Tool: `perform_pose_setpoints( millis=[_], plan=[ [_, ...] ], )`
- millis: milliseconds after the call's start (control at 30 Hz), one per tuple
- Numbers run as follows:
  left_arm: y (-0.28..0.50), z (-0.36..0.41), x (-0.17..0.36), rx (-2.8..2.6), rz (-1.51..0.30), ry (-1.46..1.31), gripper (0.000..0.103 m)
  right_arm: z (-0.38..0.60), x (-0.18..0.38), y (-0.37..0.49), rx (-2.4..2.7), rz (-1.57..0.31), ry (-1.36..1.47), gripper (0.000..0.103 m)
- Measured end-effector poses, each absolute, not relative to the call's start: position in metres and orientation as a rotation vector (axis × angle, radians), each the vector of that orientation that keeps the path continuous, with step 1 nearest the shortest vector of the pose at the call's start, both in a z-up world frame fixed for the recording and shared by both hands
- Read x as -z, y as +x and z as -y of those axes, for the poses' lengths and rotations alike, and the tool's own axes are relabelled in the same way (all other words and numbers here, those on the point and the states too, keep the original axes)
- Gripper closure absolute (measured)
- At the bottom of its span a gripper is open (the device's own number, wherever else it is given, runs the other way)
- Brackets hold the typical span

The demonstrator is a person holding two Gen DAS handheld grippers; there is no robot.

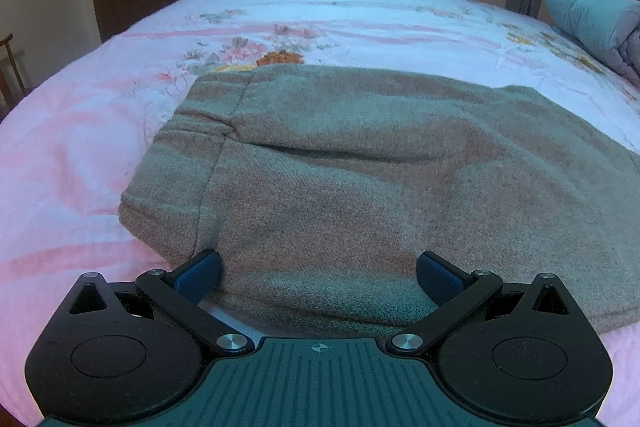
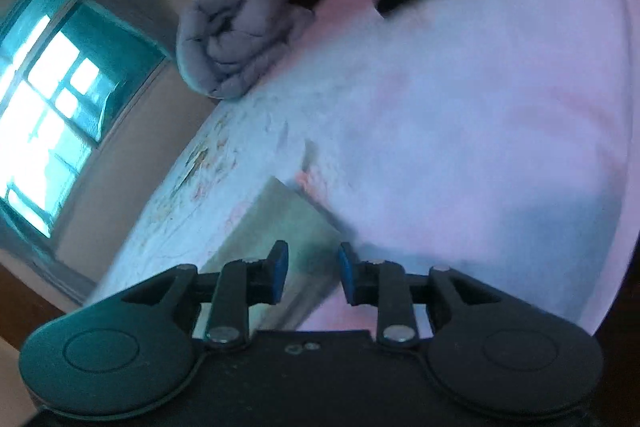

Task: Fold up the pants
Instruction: 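Move the left tool to the pants waistband and grasp it again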

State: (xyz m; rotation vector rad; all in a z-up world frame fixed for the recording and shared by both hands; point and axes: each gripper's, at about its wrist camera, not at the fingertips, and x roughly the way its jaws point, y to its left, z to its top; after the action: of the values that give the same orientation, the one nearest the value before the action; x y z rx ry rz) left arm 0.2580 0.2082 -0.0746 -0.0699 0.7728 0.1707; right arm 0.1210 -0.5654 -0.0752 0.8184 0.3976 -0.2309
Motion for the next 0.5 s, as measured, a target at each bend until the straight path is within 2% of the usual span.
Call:
perform_pose_setpoints(
  millis=[233, 367, 500],
  plan=[
    [0.241, -0.207, 0.051, -0.277, -0.655, -0.101, 0.000, 0.490, 0.017, 0.180, -0.025, -0.466, 0.611, 0.080],
    [0.231, -0.227, 0.036, -0.361, -0.620, -0.141, 0.000, 0.395, -0.005, 0.238, -0.264, -0.549, 0.488, 0.067],
    [0.231, -0.249, 0.037, -0.425, -0.649, -0.162, 0.000, 0.289, -0.012, 0.305, -0.536, -0.635, 0.370, 0.067]
  ],
)
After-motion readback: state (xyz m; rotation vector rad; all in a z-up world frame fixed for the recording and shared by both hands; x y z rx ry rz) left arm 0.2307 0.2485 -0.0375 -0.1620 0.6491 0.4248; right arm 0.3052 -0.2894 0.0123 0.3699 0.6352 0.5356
